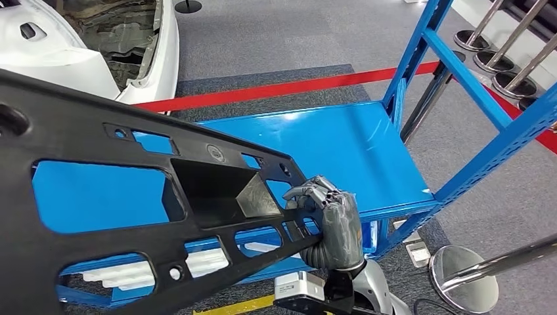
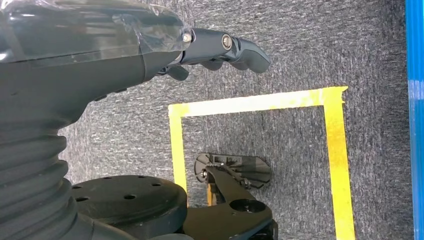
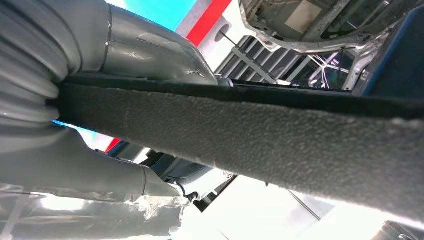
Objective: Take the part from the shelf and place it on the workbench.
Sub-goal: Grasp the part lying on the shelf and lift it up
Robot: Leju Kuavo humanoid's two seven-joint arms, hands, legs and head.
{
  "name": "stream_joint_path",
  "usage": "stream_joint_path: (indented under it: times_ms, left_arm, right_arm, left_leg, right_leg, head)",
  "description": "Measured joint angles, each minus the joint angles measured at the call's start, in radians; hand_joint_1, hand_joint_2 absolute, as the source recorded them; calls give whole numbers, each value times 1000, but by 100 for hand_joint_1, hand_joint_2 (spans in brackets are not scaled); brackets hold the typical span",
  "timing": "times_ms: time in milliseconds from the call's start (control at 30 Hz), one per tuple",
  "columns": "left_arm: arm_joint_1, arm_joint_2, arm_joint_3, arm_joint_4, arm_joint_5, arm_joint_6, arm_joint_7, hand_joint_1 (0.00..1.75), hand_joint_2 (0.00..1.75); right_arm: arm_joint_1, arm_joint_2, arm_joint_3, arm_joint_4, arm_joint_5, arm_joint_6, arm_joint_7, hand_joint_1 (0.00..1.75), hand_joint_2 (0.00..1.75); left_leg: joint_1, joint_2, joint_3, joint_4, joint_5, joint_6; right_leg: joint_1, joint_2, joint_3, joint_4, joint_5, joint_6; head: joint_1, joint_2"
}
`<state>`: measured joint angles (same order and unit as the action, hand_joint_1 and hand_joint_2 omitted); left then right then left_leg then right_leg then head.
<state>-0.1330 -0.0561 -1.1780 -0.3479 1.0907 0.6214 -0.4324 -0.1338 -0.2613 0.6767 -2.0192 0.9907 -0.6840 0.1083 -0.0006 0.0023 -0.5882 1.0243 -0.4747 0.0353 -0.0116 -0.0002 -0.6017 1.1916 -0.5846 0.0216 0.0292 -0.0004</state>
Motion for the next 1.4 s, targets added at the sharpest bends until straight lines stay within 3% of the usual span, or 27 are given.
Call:
stream_joint_path:
  times_ms: [67,133,400,533,567,633,667,700,800,867,900,967,1000,1033,1067,1100,1200,1233,1333,1400]
  left_arm:
    - [0,0,0,0,0,0,0,0,175]
    - [-1,0,0,0,0,0,0,0,175]
    - [-1,0,0,0,-1,0,0,0,175]
    - [0,0,0,0,-1,0,0,0,175]
    - [2,0,0,0,-1,0,-2,0,175]
    - [5,0,0,0,0,1,-5,0,175]
    - [7,0,0,0,-1,1,-8,0,175]
    - [7,0,0,0,-1,0,-9,0,175]
    - [6,-1,0,0,-7,-2,-9,0,175]
    - [2,-2,0,0,-12,-5,-4,0,175]
    - [0,-3,0,0,-13,-8,-1,0,175]
    - [-3,-4,0,0,-14,-14,4,0,175]
    - [-3,-4,0,1,-14,-15,7,0,175]
    - [-3,-4,0,1,-13,-16,8,0,175]
    - [-3,-4,0,1,-12,-16,8,0,175]
    - [-4,-4,0,1,-12,-16,9,0,175]
    - [-4,-6,0,1,-11,-14,8,0,175]
    - [-4,-6,0,1,-10,-14,8,0,175]
    - [-3,-6,0,1,-8,-14,8,0,175]
    - [-3,-6,0,2,-7,-13,8,0,175]
  right_arm:
    - [-2,0,1,2,-4,0,0,175,175]
    - [-4,0,1,2,-5,0,0,175,175]
    - [-4,0,1,3,-6,0,0,175,175]
    - [-4,1,3,6,-7,0,0,175,175]
    - [-4,1,5,8,-7,0,0,175,175]
    - [-4,3,9,10,-6,0,2,175,175]
    - [-4,3,10,12,-4,0,5,175,175]
    - [-5,3,11,12,-2,0,7,175,175]
    - [-5,3,11,12,12,0,19,175,175]
    - [-2,3,11,12,23,0,29,175,175]
    - [0,3,11,12,26,0,33,175,175]
    - [5,3,11,12,27,0,36,175,175]
    - [7,3,11,12,25,0,37,175,175]
    - [9,3,11,13,24,0,36,175,175]
    - [10,3,11,13,23,0,36,175,175]
    - [11,3,11,14,22,0,35,175,175]
    - [9,4,11,15,19,0,31,175,175]
    - [9,4,11,15,19,0,29,175,175]
    - [10,4,11,15,18,0,28,175,175]
    - [10,5,11,15,18,0,28,175,175]
  left_leg:
    - [-1,0,-3,3,2,-4]
    - [-3,0,-4,5,4,-7]
    - [-4,0,-7,7,4,-9]
    - [-2,-1,-15,14,7,-30]
    - [1,-2,-41,88,-38,-41]
    - [4,-4,-12,105,-73,-49]
    - [5,-5,11,93,-81,-48]
    - [4,-6,54,15,-50,-43]
    - [1,-7,54,-9,-41,-29]
    - [5,-3,49,-15,-30,-15]
    - [7,-1,44,-18,-24,-7]
    - [6,2,30,-16,-15,1]
    - [5,3,23,-14,-11,2]
    - [4,4,15,-12,-8,2]
    - [4,4,9,-9,-5,1]
    - [4,4,4,-7,-2,-1]
    - [2,4,-7,3,5,-10]
    - [1,4,-11,5,8,-15]
    - [1,3,-18,9,15,-33]
    - [2,0,-32,47,-21,-46]
  right_leg:
    - [4,0,69,-127,40,-9]
    - [6,0,87,-162,40,-12]
    - [8,0,85,-167,42,-13]
    - [11,2,72,-171,58,-27]
    - [9,-1,62,-173,68,-35]
    - [3,-6,40,-173,89,-42]
    - [4,-7,29,-169,95,-40]
    - [5,-6,23,-165,99,-34]
    - [6,-5,14,-163,108,-17]
    - [5,-4,5,-142,85,-7]
    - [4,-3,-9,-104,54,-3]
    - [2,-3,-55,19,-23,3]
    - [2,-3,-75,77,-51,5]
    - [2,-3,-81,108,-60,6]
    - [1,-3,-69,102,-51,6]
    - [1,-3,-36,55,-26,4]
    - [4,-2,74,-141,40,-6]
    - [7,-1,85,-168,45,-9]
    - [9,-1,77,-177,57,-23]
    - [3,-4,69,-183,71,-35]
  head:
    - [4,0]
    - [6,0]
    - [5,0]
    - [3,0]
    - [-4,0]
    - [-21,0]
    - [-30,0]
    - [-32,0]
    - [-32,0]
    - [-29,0]
    - [-24,0]
    - [-13,0]
    - [-8,0]
    - [-4,0]
    - [-1,0]
    - [4,0]
    - [16,0]
    - [18,0]
    - [17,0]
    - [10,0]
